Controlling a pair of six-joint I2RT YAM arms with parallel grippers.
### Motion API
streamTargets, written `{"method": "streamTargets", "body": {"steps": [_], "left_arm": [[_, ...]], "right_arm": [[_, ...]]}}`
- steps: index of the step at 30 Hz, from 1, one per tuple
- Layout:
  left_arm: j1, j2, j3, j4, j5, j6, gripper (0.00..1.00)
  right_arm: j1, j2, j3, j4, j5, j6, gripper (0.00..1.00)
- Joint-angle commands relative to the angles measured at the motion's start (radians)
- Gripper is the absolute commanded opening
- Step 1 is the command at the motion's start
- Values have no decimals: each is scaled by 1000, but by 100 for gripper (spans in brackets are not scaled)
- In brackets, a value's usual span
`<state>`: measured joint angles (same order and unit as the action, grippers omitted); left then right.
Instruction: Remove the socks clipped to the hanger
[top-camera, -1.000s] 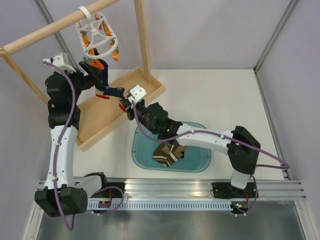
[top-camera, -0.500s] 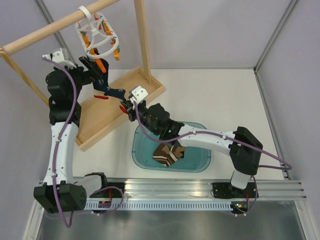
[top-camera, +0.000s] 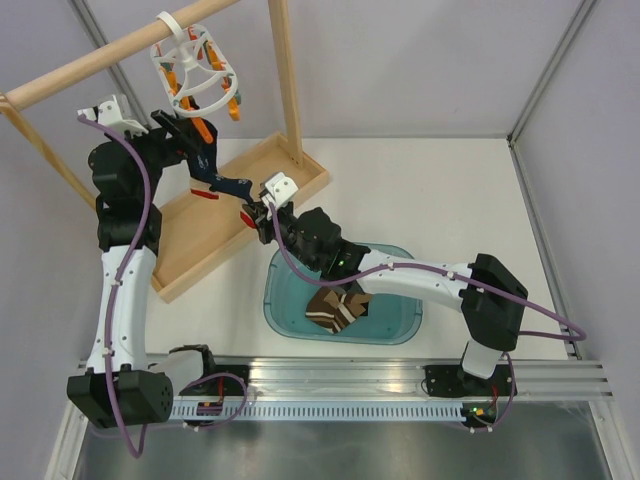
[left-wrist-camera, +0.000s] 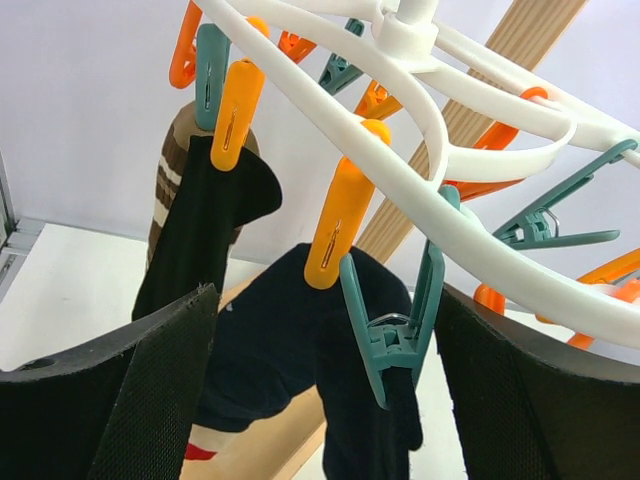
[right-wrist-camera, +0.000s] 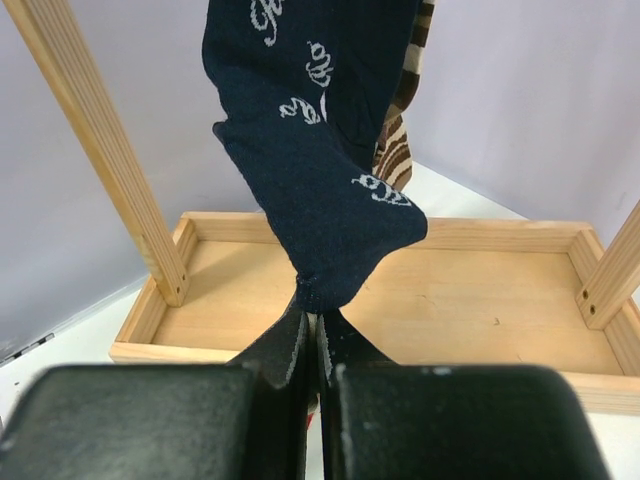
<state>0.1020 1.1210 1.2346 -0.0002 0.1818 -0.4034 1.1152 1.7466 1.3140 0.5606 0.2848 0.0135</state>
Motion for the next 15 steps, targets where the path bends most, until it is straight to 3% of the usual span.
{"method": "streamTargets", "body": {"steps": [1, 5, 11, 14, 15], "left_arm": [[-7, -18, 43, 23, -16, -28, 89], [-8, -16, 45, 23, -19, -32, 77], [-19, -20, 54, 20, -22, -29, 49], [-22, -21, 58, 19, -22, -25, 42], [-24, -20, 58, 17, -21, -25, 32]], "right_arm": [[3, -36, -1, 28, -21, 19, 1], [3, -36, -5, 25, -22, 22, 1], [6, -36, -12, 24, -26, 28, 1], [8, -35, -13, 24, -26, 29, 1], [9, -35, -13, 24, -24, 29, 1]]}}
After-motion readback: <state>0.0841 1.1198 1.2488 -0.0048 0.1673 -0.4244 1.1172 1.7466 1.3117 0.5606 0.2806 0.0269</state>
